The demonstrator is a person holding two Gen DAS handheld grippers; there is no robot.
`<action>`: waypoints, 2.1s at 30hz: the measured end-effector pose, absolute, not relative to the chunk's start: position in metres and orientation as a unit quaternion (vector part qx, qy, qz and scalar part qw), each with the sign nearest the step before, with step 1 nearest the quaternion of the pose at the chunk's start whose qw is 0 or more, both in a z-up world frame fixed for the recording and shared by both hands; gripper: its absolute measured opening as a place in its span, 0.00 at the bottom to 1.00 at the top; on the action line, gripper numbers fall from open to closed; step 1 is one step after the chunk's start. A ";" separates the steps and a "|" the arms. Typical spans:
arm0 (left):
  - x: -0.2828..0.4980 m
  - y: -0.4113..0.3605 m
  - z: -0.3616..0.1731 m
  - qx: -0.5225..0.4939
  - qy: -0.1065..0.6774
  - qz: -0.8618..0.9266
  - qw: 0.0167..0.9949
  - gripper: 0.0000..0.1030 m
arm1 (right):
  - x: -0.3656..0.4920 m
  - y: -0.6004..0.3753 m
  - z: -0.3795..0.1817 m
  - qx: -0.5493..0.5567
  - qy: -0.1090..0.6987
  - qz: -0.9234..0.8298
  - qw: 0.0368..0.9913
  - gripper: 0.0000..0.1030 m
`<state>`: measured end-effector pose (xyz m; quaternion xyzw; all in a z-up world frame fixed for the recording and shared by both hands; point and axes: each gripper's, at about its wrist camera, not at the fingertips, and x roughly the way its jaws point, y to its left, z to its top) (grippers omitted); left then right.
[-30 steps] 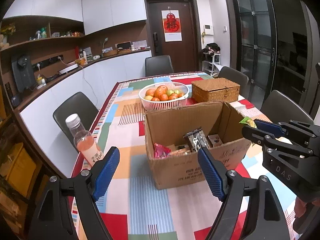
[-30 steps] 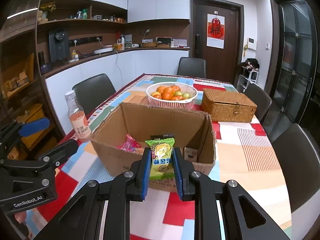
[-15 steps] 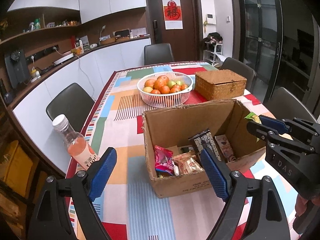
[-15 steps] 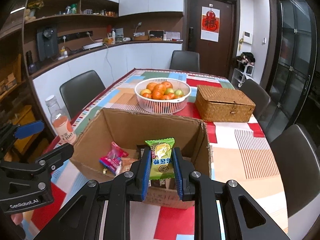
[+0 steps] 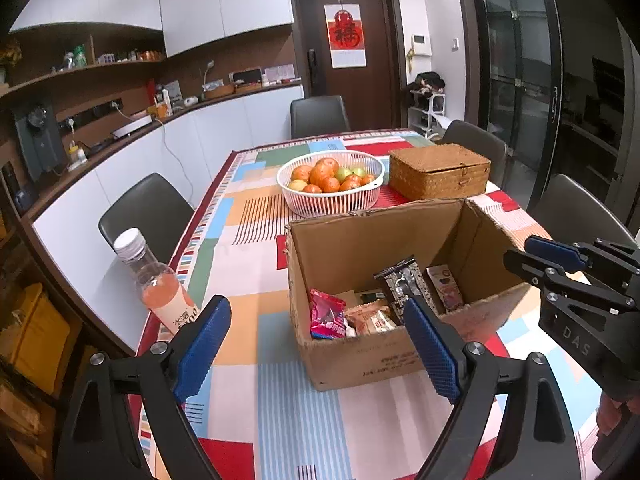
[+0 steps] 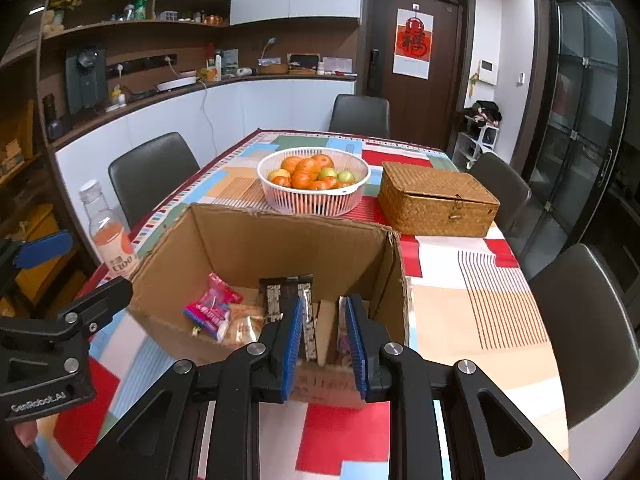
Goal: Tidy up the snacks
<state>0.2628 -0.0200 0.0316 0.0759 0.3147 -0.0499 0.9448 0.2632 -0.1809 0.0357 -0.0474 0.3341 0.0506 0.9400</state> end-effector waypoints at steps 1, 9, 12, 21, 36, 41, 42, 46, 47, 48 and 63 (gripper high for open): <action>0.258 -0.020 0.033 0.076 0.311 -0.050 0.946 0.88 | 0.257 -0.182 0.037 -0.045 0.332 0.051 0.941 0.25; 0.209 -0.018 0.041 0.074 0.280 -0.046 0.956 0.93 | 0.206 -0.188 0.046 -0.034 0.308 0.043 0.950 0.47; 0.190 -0.017 0.044 0.076 0.265 -0.043 0.960 0.97 | 0.185 -0.191 0.048 -0.028 0.299 0.036 0.953 0.55; 0.141 -0.016 0.048 0.074 0.253 -0.050 0.963 1.00 | 0.129 -0.197 0.046 -0.018 0.296 0.028 0.955 0.67; 0.095 -0.007 0.061 0.061 0.232 -0.044 0.970 1.00 | 0.076 -0.193 0.060 -0.019 0.267 0.019 0.963 0.75; 0.090 -0.006 0.062 0.066 0.223 -0.037 0.972 1.00 | 0.069 -0.190 0.063 -0.020 0.260 0.023 0.965 0.75; 0.089 -0.006 0.061 0.066 0.222 -0.037 0.972 1.00 | 0.068 -0.190 0.063 -0.020 0.260 0.023 0.965 0.75; 0.086 -0.006 0.064 0.066 0.218 -0.036 0.973 1.00 | 0.064 -0.189 0.067 -0.018 0.255 0.024 0.967 0.75; 0.085 -0.005 0.065 0.066 0.216 -0.036 0.974 1.00 | 0.064 -0.189 0.067 -0.018 0.253 0.024 0.967 0.75; 0.085 -0.005 0.065 0.066 0.215 -0.035 0.974 1.00 | 0.063 -0.189 0.067 -0.018 0.253 0.024 0.967 0.75; 0.084 -0.002 0.064 0.060 0.217 -0.032 0.974 1.00 | 0.067 -0.189 0.064 -0.016 0.265 0.025 0.964 0.75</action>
